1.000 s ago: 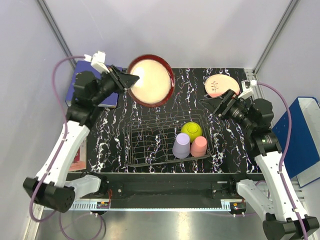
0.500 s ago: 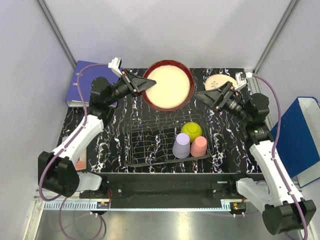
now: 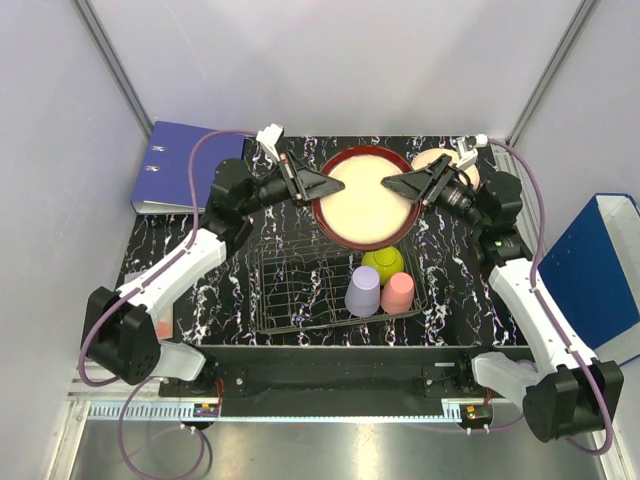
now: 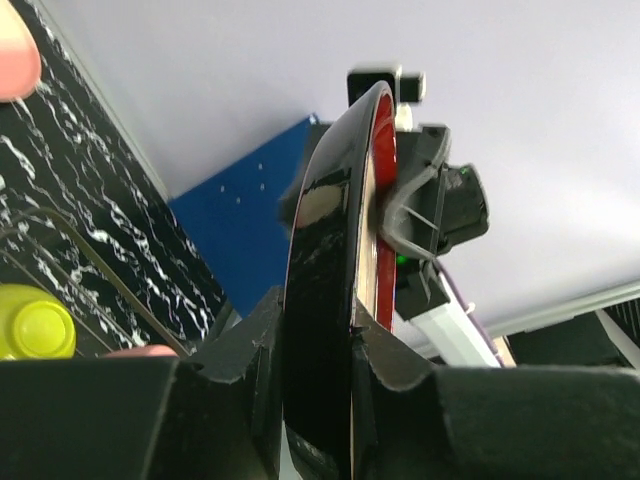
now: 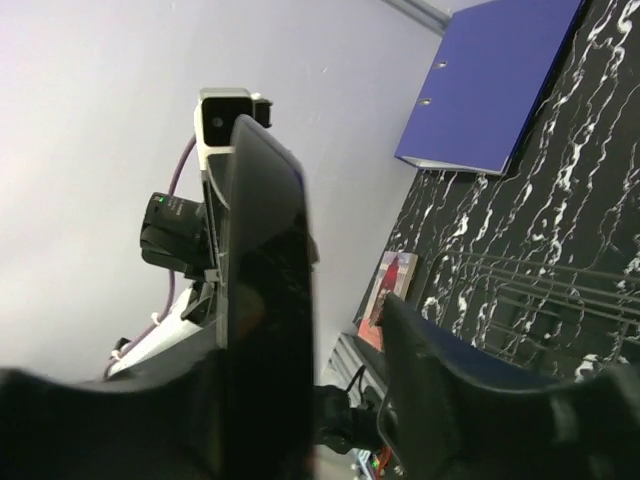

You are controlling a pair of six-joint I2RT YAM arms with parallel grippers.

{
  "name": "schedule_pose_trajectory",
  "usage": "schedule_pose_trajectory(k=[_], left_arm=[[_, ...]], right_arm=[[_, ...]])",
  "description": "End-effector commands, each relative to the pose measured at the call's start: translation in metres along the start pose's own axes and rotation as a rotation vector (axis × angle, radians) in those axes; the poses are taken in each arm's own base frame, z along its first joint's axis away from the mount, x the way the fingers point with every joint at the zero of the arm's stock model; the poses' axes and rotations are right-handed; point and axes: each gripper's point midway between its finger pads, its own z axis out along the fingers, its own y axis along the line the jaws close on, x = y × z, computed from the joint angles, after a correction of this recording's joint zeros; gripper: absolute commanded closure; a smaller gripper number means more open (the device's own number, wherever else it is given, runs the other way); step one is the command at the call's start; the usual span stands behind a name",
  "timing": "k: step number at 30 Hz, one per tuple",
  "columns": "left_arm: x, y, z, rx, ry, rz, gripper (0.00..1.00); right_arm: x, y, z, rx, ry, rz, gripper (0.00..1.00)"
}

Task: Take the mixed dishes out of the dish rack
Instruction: Place the plate at the center of the board.

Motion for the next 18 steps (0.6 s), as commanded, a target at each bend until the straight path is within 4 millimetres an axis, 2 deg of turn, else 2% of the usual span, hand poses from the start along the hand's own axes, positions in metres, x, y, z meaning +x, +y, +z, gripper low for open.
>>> schedule_pose_trajectory(k=[1, 2, 5, 7, 8, 10, 11, 12, 13, 14, 15, 16, 17, 18], left_arm=[[-0.018, -0.065, 0.005, 0.168, -0.05, 0.144, 1.0], [-0.018, -0.065, 0.005, 0.163, -0.047, 0.142, 1.0], [-0.02, -0.064, 0.006, 0.151, -0.052, 0.152, 0.98], [-0.022, -0.066, 0.006, 0.147, -0.056, 0.175, 0.86], [-0.025, -0.068, 0.007, 0.144, -0.059, 0.185, 0.62], [-0.037, -0.068, 0.003, 0.121, -0.09, 0.224, 0.35], [-0.042, -0.067, -0.003, 0.072, -0.105, 0.211, 0.03], [-0.059, -0.059, -0.008, -0.001, -0.182, 0.21, 0.01], [-0.082, -0.044, -0.023, -0.105, -0.262, 0.274, 0.01], [-0.087, -0.022, -0.038, -0.255, -0.292, 0.263, 0.01], [-0.108, -0.02, -0.062, -0.36, -0.421, 0.31, 0.01], [-0.119, -0.016, -0.083, -0.418, -0.469, 0.352, 0.01], [-0.117, -0.002, -0.095, -0.457, -0.486, 0.34, 0.01], [-0.116, -0.018, -0.11, -0.431, -0.52, 0.364, 0.01]], right_arm=[[-0.001, 0.028, 0.002, -0.073, 0.027, -0.061, 0.53], [0.001, 0.024, 0.002, -0.057, 0.03, -0.053, 0.7], [0.004, 0.017, 0.0, -0.021, 0.028, -0.058, 1.0], [0.005, 0.019, -0.002, -0.02, 0.031, -0.064, 1.0], [0.005, 0.018, -0.003, -0.014, 0.027, -0.068, 1.0], [0.001, 0.02, -0.006, 0.007, -0.003, -0.083, 1.0], [0.002, 0.015, -0.009, 0.041, -0.005, -0.089, 1.0], [-0.002, 0.021, -0.012, 0.046, -0.027, -0.112, 1.0], [-0.008, 0.02, -0.013, 0.074, -0.059, -0.123, 1.0], [-0.008, 0.013, -0.017, 0.116, -0.058, -0.122, 1.0], [-0.014, 0.021, -0.019, 0.118, -0.077, -0.137, 1.0], [-0.018, 0.022, -0.02, 0.128, -0.09, -0.141, 1.0], [-0.025, 0.015, -0.022, 0.172, -0.118, -0.135, 1.0], [-0.037, 0.017, -0.023, 0.191, -0.15, -0.139, 1.0]])
